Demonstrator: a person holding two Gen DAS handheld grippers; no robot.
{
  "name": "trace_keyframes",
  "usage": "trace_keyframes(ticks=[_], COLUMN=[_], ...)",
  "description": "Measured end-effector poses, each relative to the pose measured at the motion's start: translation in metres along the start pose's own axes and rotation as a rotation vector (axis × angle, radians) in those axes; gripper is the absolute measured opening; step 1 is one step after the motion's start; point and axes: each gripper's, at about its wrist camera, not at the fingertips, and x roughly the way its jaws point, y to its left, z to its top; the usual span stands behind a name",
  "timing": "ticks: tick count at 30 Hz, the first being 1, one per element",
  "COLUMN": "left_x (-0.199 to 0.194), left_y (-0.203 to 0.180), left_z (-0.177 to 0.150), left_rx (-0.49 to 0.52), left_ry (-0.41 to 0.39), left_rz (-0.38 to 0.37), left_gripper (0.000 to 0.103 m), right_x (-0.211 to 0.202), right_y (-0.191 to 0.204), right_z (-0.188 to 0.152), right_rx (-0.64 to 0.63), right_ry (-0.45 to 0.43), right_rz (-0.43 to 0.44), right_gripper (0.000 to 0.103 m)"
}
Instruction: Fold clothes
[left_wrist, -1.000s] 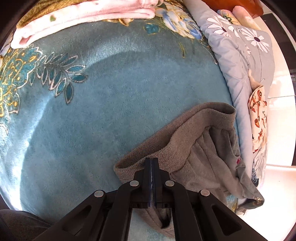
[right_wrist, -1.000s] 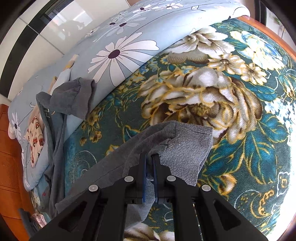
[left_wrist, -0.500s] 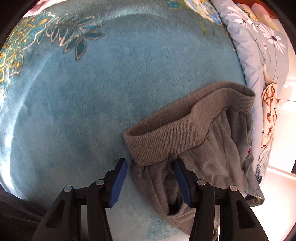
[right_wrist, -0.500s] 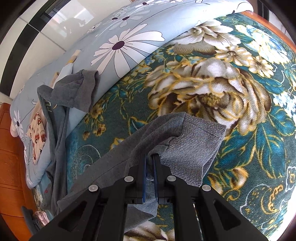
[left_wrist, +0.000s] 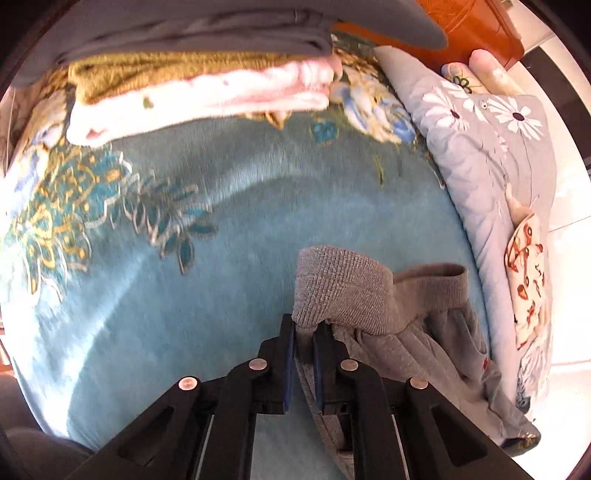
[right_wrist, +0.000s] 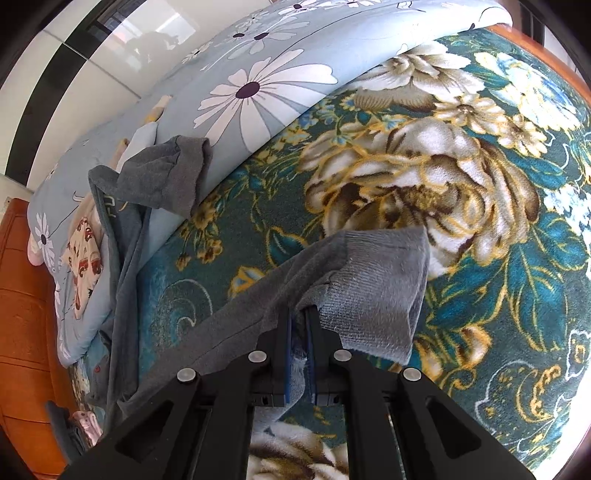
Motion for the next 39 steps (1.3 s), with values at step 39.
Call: trace_keyframes(ticks=[39], left_x=[0.001], left_y=[0.020], left_z=[0.006], left_rx=[-0.026], left_ry=[0.034], left_rz=[-0.077], left_gripper=[0.011], right_x=[-0.021], right_y=[-0.024], right_z=[0.017], right_rx=[0.203], right_ry=[-0.095], right_rz=[0.195], right_gripper=[0.005])
